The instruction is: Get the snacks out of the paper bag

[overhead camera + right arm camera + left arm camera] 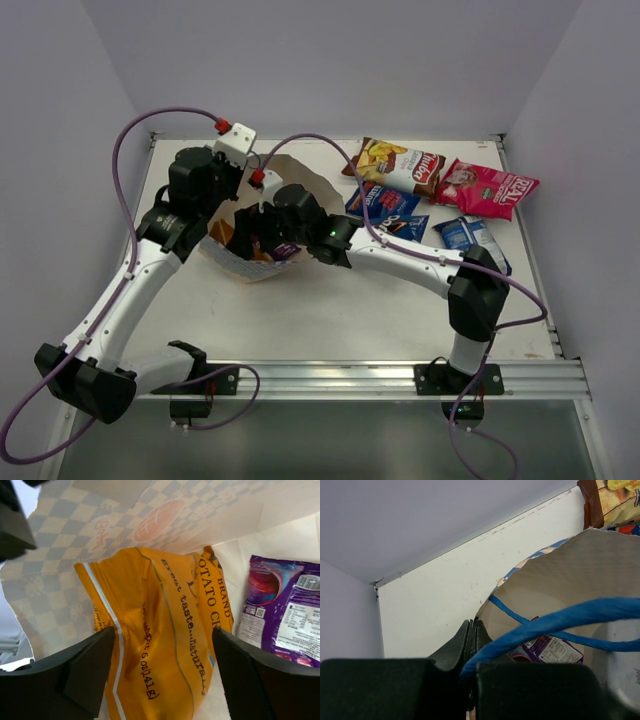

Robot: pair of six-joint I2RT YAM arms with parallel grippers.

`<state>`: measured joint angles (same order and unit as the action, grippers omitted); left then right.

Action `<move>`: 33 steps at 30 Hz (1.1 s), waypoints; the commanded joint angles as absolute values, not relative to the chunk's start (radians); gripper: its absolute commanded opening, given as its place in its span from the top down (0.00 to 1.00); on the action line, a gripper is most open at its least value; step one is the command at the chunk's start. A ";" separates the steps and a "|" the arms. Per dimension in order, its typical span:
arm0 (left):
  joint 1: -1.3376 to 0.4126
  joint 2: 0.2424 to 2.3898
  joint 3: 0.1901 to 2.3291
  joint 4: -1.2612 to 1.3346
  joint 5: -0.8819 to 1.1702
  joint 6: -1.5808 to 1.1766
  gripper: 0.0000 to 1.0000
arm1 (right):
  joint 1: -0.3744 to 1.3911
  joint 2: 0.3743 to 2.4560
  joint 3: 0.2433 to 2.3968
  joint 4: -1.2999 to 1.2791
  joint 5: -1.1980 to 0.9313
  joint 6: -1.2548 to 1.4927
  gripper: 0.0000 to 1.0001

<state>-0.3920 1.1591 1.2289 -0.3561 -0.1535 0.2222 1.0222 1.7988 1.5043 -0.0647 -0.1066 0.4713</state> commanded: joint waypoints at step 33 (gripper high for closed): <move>-0.385 1.095 1.175 -0.341 -0.394 0.160 1.00 | 0.917 1.428 1.605 -0.063 -0.009 0.169 1.00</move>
<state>-0.3920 1.1057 1.1797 -0.3710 -0.3119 0.1753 0.9436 1.4807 1.5501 -0.1040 -0.0315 0.2150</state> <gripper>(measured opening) 0.014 0.010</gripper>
